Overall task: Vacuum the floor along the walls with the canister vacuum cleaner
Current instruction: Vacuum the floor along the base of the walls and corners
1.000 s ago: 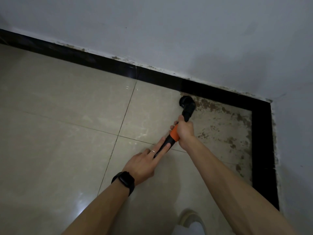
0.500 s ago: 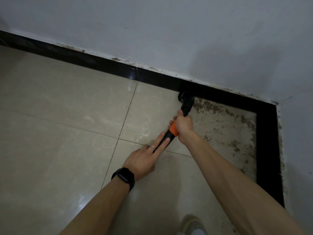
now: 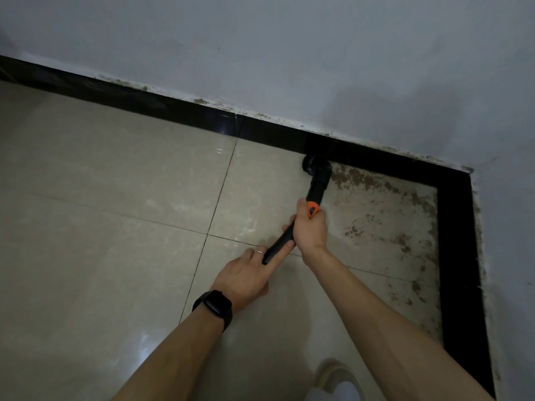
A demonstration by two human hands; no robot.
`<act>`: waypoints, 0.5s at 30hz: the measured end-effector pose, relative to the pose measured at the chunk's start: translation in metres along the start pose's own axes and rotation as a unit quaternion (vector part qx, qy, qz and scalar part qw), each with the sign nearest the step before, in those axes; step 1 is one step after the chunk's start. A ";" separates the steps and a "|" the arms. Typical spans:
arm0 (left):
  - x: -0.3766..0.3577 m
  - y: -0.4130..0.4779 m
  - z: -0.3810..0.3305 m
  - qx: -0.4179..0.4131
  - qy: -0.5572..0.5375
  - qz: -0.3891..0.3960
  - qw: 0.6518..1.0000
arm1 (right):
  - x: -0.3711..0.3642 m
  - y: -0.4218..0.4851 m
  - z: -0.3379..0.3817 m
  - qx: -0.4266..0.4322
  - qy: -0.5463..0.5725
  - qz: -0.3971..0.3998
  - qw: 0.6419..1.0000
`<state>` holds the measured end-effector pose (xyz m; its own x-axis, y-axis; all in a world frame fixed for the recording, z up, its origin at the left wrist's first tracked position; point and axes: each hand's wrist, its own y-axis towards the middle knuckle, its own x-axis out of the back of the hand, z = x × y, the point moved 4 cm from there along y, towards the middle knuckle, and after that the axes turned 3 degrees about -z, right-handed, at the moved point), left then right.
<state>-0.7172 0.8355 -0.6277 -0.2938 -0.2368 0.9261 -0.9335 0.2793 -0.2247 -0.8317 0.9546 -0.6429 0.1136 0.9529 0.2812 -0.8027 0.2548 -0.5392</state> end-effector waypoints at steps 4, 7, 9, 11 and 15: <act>0.012 0.005 -0.003 -0.028 0.027 -0.011 0.999 | 0.005 0.001 0.006 -0.023 0.049 -0.013 0.998; 0.022 0.005 -0.010 -0.063 0.043 -0.012 0.997 | 0.018 0.002 0.005 -0.045 0.098 -0.028 0.994; 0.022 0.000 -0.016 -0.086 0.049 0.003 0.995 | 0.032 -0.005 -0.004 -0.066 0.124 -0.043 0.989; 0.018 -0.009 -0.020 -0.103 0.045 0.016 0.994 | 0.042 -0.015 -0.013 -0.085 0.138 -0.051 0.986; 0.009 -0.026 -0.018 -0.109 0.030 0.031 0.993 | 0.045 -0.030 -0.029 -0.084 0.130 -0.041 0.987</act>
<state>-0.6917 0.8427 -0.6082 -0.3309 -0.1595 0.9301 -0.8451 0.4886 -0.2169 -0.7859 0.9944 -0.6370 0.3391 0.9320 0.1280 -0.6779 0.3364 -0.6537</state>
